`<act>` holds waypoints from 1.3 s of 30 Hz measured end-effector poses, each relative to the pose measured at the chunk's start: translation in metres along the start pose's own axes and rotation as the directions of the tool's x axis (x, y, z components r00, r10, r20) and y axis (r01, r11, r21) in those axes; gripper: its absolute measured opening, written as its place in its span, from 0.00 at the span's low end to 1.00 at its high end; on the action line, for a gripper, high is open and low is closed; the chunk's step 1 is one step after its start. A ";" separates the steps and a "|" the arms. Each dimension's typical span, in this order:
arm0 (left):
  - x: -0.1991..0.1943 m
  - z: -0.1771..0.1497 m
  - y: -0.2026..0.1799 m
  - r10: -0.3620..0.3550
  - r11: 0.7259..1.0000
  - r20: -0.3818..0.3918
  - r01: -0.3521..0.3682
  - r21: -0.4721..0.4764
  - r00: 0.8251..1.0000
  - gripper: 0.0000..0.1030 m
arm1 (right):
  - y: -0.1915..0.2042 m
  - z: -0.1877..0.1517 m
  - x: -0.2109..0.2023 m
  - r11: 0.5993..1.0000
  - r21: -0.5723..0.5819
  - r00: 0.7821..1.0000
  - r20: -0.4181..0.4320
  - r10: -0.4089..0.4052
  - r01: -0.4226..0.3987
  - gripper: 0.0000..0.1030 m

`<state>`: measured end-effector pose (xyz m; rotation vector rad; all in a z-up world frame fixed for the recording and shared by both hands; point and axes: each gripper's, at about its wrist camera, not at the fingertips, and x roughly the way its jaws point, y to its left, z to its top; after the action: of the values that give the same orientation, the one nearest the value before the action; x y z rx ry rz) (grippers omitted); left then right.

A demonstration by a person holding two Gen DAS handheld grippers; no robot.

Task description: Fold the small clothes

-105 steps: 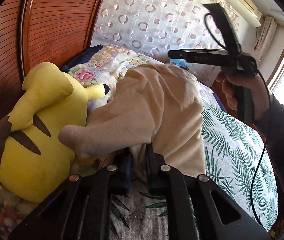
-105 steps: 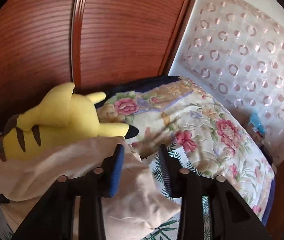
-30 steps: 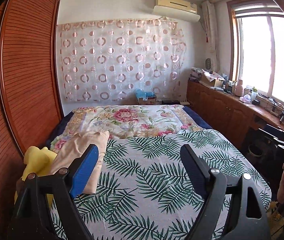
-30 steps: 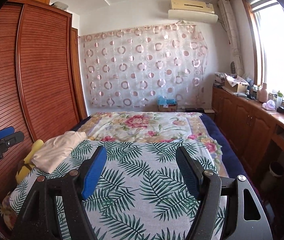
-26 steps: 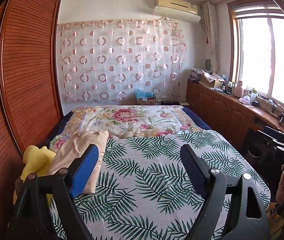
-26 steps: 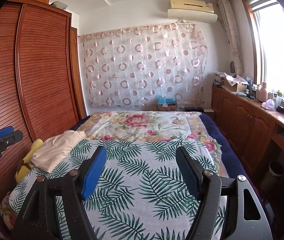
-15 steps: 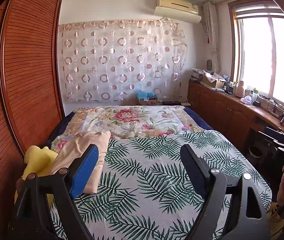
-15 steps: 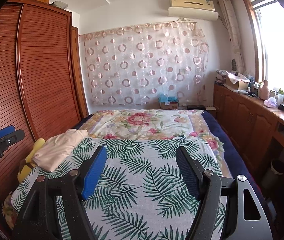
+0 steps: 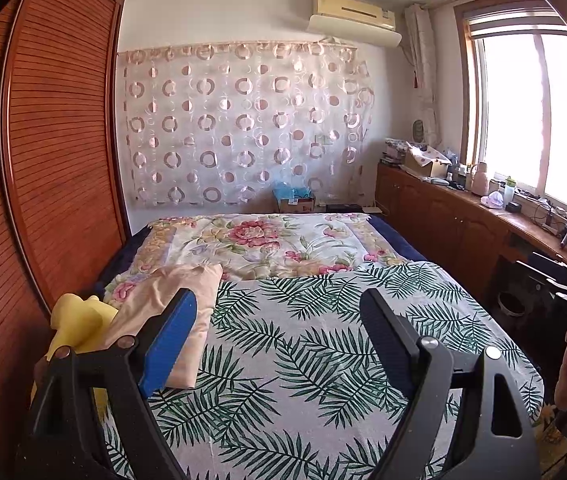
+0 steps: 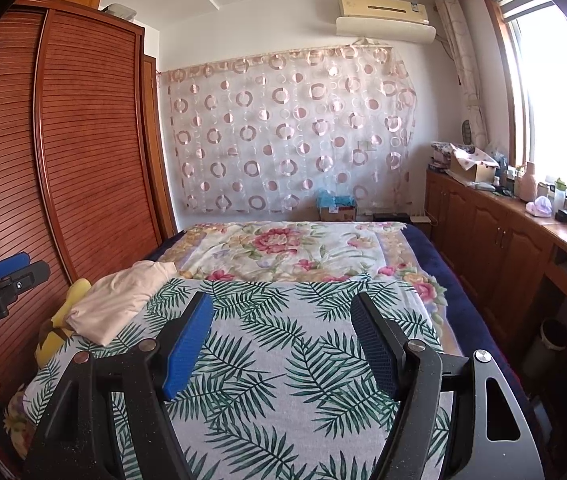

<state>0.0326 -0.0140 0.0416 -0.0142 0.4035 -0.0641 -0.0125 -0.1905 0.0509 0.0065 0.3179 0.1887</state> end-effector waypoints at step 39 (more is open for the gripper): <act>-0.005 0.004 0.004 0.012 1.000 0.001 -0.012 0.003 1.000 0.82 | -0.003 0.001 -0.001 1.000 -0.002 1.000 0.007 0.005 -0.005 0.71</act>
<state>0.0297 -0.0092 0.0467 -0.0085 0.4028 -0.0534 -0.0127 -0.1937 0.0519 0.0061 0.3104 0.1938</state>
